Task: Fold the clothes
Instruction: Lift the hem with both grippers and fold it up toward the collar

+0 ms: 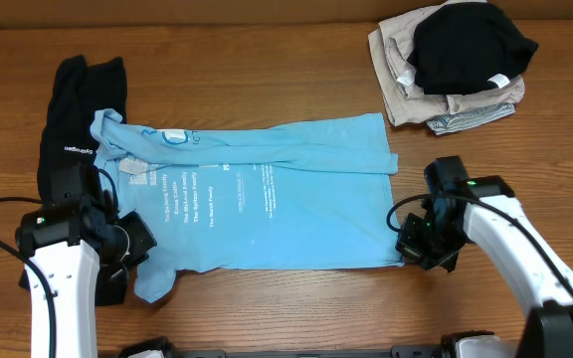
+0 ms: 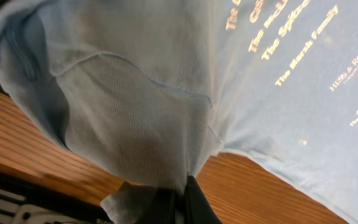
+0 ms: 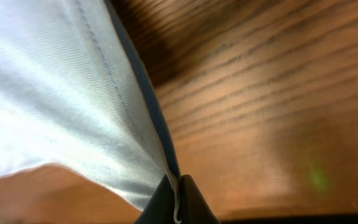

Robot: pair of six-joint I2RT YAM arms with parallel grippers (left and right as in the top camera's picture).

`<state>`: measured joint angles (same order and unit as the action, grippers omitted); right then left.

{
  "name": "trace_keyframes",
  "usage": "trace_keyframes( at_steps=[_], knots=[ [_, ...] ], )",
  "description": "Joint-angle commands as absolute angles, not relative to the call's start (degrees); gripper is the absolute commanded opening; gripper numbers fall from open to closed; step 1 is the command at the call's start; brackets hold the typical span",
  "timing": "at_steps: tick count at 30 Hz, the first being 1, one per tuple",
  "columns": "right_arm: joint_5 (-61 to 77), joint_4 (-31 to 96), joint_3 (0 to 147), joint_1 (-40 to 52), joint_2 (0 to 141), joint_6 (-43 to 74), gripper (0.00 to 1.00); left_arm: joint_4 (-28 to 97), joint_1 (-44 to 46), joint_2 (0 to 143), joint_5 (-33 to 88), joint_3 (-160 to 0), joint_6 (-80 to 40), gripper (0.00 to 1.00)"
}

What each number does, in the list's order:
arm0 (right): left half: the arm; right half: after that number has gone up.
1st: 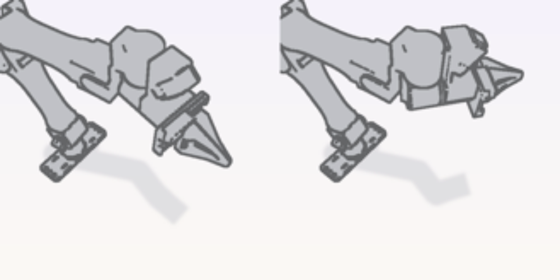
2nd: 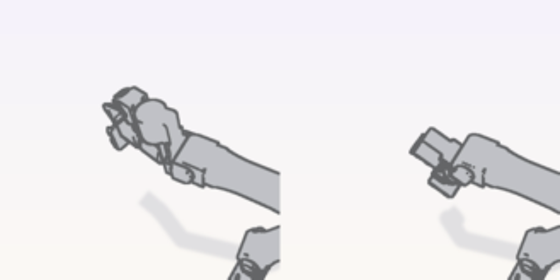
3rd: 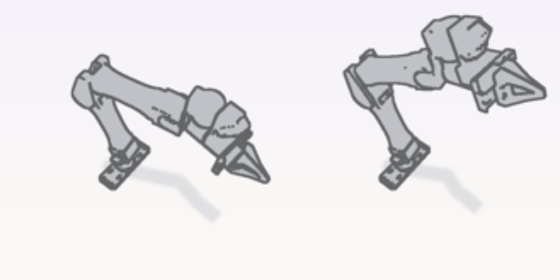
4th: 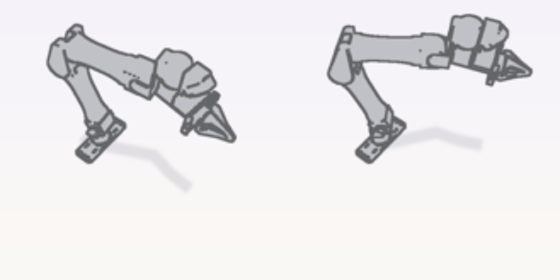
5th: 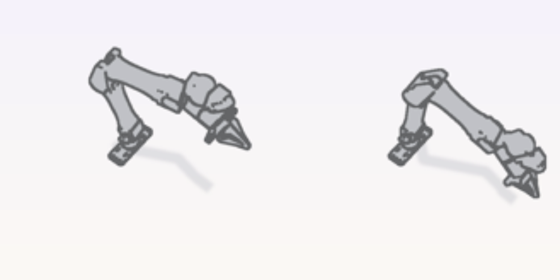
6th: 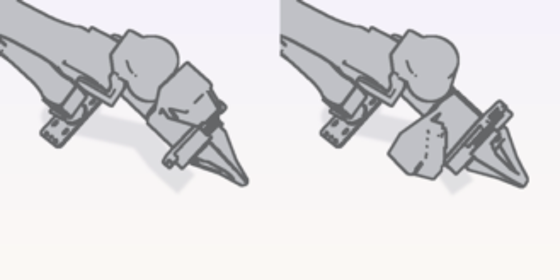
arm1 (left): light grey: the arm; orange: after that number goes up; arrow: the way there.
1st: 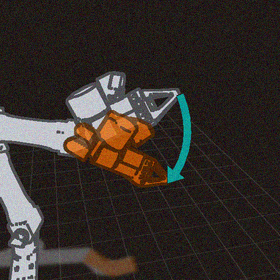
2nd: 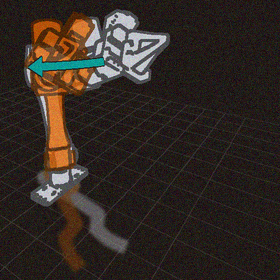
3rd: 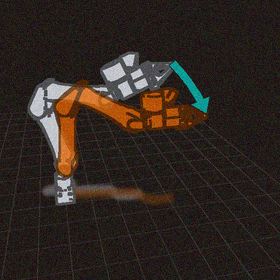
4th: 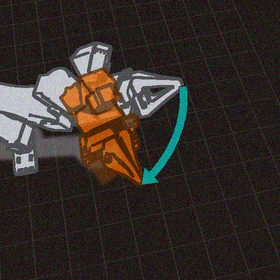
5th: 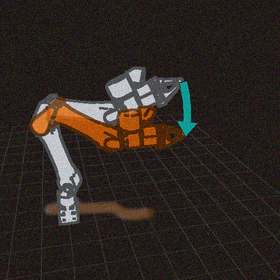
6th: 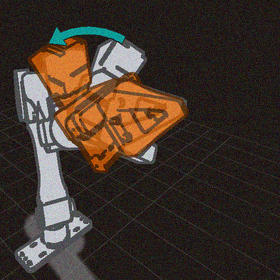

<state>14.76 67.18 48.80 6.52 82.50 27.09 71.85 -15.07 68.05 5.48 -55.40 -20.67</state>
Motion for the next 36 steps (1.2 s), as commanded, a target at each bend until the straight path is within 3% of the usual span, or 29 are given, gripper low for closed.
trace_keyframes(
  at_steps=[1,20,32,34,36],
  knots=[
    [14.4,68.9,51.5,6.3,80.0,23.5,0.04,71.5,-15.0,68.2,2.8,-57.1,-18.4,0.04],
    [8.6,46.8,58.5,6.2,81.4,21.8,0.04,43.9,-15.0,76.7,-3.4,-57.1,-22.7,0.04],
    [8.9,34.5,58.5,6.3,91.9,20.7,0.04,26.0,-14.7,83.0,-2.7,-57.1,-22.7,0.04],
    [9.1,31.9,58.5,6.3,93.4,20.5,0.04,24.7,-14.5,84.5,-2.6,-57.1,-22.7,0.13],
    [9.1,29.5,58.5,6.3,94.6,20.4,0.04,23.2,-14.2,86.3,-2.5,-57.1,-22.7,0.33]
  ],
)
